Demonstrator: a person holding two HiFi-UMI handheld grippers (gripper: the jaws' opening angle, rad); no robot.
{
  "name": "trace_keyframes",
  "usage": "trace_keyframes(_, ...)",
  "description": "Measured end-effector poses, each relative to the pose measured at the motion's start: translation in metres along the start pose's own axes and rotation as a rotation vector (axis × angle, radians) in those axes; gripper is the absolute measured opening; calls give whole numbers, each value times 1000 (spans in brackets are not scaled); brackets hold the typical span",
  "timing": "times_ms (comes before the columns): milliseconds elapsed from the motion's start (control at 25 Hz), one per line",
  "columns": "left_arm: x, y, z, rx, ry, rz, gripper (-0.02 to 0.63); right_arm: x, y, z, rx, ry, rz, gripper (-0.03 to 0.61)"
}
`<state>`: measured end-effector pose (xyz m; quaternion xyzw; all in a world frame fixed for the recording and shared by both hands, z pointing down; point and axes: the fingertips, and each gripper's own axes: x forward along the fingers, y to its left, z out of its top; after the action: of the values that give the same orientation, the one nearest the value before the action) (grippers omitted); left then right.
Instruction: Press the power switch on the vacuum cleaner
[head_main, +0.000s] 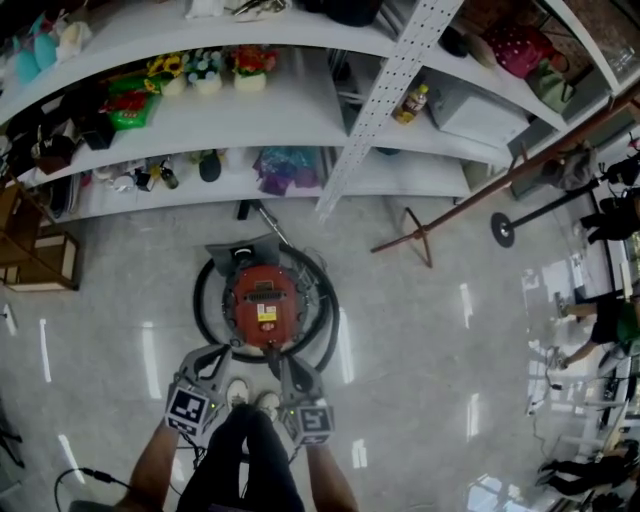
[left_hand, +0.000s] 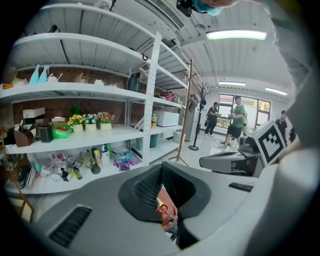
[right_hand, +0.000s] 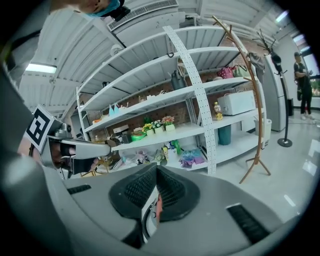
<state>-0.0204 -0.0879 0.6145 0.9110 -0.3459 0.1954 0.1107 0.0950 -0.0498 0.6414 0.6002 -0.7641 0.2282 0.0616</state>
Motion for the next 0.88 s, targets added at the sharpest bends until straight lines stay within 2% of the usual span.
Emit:
trace_keyframes(360, -14, -15, 50, 20, -56, 3, 6, -29, 5, 55, -12, -97, -20, 11)
trace_keyframes(640, -30, -27, 82, 42, -71, -8, 6, -51, 23, 82, -27, -63, -4, 11)
trace_keyframes(880, -44, -33, 103, 26, -84, -4, 6, -64, 34, 100, -27, -84, -2, 11)
